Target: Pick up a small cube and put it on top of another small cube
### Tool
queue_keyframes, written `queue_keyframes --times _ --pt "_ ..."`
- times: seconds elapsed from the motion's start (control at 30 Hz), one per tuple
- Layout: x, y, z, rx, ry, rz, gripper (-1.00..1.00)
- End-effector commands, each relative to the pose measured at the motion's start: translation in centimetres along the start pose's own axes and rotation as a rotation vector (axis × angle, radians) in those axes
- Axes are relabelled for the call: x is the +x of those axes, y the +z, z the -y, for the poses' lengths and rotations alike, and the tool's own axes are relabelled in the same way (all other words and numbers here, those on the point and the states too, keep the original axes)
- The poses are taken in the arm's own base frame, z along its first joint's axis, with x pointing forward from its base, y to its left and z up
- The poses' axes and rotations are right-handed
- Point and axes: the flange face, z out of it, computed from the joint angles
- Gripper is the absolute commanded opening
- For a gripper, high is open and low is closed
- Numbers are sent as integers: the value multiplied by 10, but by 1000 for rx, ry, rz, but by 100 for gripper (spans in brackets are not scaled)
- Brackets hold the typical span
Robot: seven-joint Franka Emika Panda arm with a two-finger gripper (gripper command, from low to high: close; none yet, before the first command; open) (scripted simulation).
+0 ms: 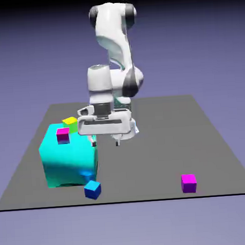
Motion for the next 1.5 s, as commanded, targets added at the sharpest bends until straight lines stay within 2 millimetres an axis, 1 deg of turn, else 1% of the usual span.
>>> queue_keyframes --times 0.0,0.17,0.37,0.43,0.53,0.57,0.6,0.63,0.73,0.77,0.9,0.97,1.07,1.23,1.27,1.3,1.43,1.47 --pt "5 11 0 -28 14 23 0" --pt "36 67 -12 -172 103 134 0" --pt "66 135 -36 -344 204 259 0" --pt "67 138 -37 -350 208 264 0" --pt "54 194 -53 -350 207 264 0" --pt "51 203 -56 -350 208 264 0" --pt "51 203 -56 -350 208 264 -100" --pt "51 203 -56 -350 208 264 -100" --pt "65 147 -39 -350 207 264 -100" --pt "71 128 -37 -350 199 263 -100" --pt "94 51 -49 -351 141 257 -100" --pt "103 13 -59 -353 117 255 -100" --pt "113 -43 -79 -356 87 254 -100" --pt "120 -132 -127 -360 53 262 -100" --pt "120 -142 -134 -360 50 263 -100" --pt "120 -142 -134 -360 50 263 -100" --pt "107 -82 -152 -360 50 263 -100" --pt "105 -77 -154 -360 50 263 -100"
